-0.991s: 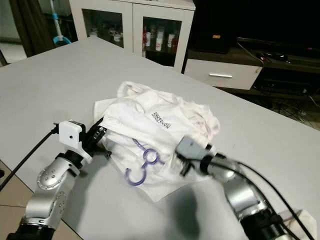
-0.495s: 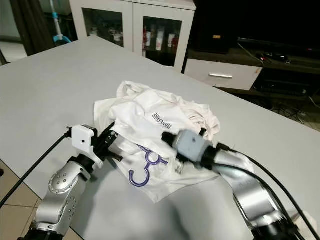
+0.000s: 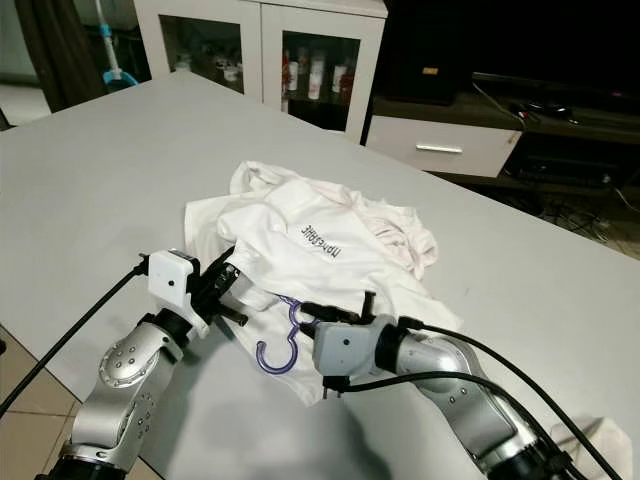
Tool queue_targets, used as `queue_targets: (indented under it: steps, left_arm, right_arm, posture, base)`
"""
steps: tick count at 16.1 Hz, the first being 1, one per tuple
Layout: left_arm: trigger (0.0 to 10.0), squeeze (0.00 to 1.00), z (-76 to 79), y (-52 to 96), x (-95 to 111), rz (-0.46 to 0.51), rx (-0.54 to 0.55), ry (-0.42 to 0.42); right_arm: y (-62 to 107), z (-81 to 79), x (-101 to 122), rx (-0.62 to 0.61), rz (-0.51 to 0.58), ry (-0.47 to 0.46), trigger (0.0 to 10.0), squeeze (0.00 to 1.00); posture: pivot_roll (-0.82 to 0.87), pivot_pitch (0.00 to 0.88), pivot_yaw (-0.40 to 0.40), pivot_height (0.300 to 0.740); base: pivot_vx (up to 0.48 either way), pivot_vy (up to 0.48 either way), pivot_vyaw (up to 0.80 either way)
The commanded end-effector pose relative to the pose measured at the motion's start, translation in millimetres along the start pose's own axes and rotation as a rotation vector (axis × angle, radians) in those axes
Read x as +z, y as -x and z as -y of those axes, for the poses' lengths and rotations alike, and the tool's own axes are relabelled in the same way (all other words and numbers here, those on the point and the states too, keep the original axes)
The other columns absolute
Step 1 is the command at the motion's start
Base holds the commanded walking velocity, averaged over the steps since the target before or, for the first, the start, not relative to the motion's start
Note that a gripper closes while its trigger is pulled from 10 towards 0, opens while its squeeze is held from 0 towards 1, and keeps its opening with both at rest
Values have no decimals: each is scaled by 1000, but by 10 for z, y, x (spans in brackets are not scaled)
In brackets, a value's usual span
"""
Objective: Hang hanger
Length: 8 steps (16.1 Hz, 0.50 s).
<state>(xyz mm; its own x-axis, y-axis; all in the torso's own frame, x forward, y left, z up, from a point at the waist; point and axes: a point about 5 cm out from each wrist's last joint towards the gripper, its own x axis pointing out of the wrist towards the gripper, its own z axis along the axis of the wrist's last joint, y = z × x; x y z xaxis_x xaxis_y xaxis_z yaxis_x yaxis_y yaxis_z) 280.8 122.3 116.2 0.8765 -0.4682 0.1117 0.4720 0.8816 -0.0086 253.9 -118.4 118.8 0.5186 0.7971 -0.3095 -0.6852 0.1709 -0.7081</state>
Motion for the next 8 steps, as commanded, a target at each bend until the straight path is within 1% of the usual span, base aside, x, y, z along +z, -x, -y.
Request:
queue_targets:
  steps: [1,2,3,4,5,6,7,8]
  left_arm:
    - [0,0,52,-19,29,5,-24,-8]
    - [0,0,75,-14,26,6,-24,-4]
    - [0,0,89,-16,34,11,-20,1]
    - [0,0,86,-10,35,14,-13,1]
    - [0,0,77,-3,31,14,-7,0]
    - [0,0,69,4,28,13,-3,-1]
    - [0,0,65,7,27,12,-2,-1]
    - [0,0,63,9,29,12,0,-2]
  right_arm:
    - [-46,-10,16,19,13,40,10000,1000]
    - [-106,-28,16,41,20,86,10000,639]
    - [-135,-41,-8,59,18,117,10000,576]
    - [-120,-36,-44,75,8,133,10000,439]
    - [-97,-19,-68,78,4,133,10000,427]
    - [-70,-8,-95,89,-4,132,10000,333]
    - [-57,-9,-122,102,-13,137,10000,227]
    - [-46,-29,-168,132,-23,151,10000,20]
  posture:
    - [53,67,-63,740]
    - [60,66,-67,740]
    - [71,64,-75,740]
    - [75,62,-78,740]
    - [79,61,-81,740]
    - [82,60,-83,740]
    - [83,58,-82,740]
    - [86,57,-82,740]
  base:
    - [0,0,0]
    - [0,0,0]
    - [0,0,0]
    - [0,0,0]
    - [0,0,0]
    - [0,0,0]
    - [0,0,0]
    - [0,0,0]
